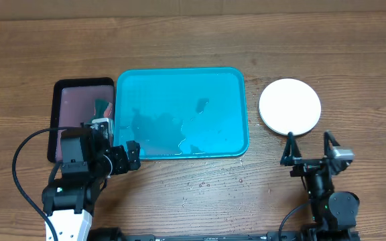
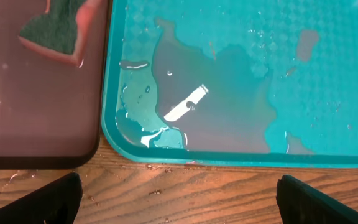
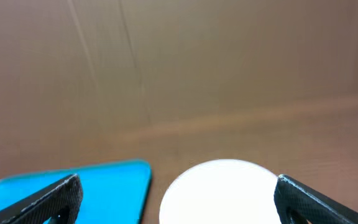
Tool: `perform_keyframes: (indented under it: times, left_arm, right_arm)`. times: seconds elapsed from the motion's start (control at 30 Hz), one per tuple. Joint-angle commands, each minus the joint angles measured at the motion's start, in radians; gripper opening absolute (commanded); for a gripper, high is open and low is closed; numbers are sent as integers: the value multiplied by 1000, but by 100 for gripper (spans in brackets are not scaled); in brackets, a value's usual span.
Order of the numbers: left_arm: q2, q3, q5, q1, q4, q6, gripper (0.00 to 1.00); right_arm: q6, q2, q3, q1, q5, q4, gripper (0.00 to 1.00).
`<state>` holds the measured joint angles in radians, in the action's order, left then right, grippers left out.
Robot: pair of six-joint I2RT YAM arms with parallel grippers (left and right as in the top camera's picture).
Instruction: Clean dirty plates on tray and stack at the side
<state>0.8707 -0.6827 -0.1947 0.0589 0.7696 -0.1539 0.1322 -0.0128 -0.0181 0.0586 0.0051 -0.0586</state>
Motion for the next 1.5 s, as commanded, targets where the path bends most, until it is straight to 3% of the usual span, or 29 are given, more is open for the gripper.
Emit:
perform_keyframes:
  times: [0.0,1.17,1.37,1.47]
  left_arm:
    - [11,3,-12,0,-3,19,100]
    - [21,3,-12,0,-3,19,100]
    - [-140,34,11,-2,-12,19,100]
    - [-280,128,10,-2,-128,19,100]
  right_arm:
    - [-28,10,10,-8,-35,-25,100]
    - [-29,10,10,-8,-37,-24,100]
    - [-28,10,10,-8,-37,-24,100]
    - [-28,10,10,-8,-37,-24,100]
